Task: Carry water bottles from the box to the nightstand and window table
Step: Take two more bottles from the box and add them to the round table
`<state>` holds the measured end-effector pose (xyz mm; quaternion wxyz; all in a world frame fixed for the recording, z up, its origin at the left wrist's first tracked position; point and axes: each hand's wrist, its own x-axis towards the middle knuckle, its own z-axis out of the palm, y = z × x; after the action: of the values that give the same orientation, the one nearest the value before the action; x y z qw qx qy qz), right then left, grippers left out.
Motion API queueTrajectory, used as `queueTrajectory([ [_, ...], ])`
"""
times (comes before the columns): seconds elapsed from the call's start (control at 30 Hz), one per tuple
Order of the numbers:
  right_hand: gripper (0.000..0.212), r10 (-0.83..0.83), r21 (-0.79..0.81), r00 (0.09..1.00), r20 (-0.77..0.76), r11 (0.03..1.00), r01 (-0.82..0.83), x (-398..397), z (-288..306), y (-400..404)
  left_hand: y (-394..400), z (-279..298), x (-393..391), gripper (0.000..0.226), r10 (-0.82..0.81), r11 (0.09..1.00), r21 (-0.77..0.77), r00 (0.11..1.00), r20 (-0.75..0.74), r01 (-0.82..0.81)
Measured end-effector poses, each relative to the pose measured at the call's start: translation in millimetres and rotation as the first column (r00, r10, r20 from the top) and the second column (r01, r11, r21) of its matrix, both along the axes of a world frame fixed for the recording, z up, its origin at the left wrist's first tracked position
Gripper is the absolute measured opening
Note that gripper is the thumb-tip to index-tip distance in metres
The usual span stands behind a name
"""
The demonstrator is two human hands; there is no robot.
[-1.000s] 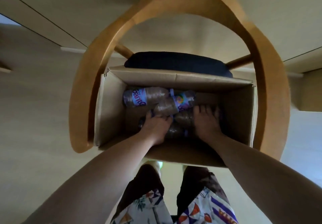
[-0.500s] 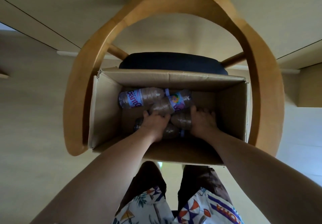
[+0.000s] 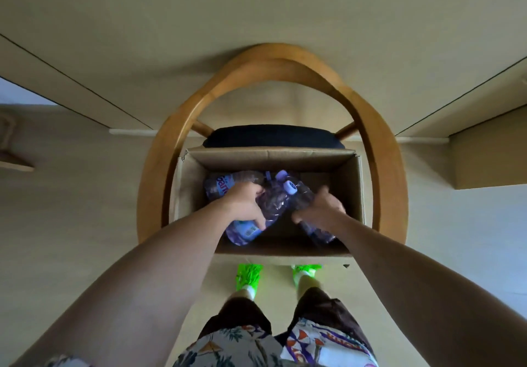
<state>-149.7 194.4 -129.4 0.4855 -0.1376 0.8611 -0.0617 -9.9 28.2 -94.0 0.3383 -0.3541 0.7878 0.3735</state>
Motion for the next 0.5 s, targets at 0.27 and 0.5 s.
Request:
queueTrajectory([
  [0.27,0.073,-0.503,-0.259,0.851,0.149,0.811,0.525,0.9,106.1,27.3,3.5,87.6,-32.3,0.083,0.292,0.906,0.366,0.941,-0.173,-0.214],
  [0.5,0.033,-0.674,-0.488,0.444,0.59,0.14,0.862,6.5,197.6,102.9,63.9,165.4,-87.3,0.069,0.418,0.72,0.679,0.871,-0.258,-0.144],
])
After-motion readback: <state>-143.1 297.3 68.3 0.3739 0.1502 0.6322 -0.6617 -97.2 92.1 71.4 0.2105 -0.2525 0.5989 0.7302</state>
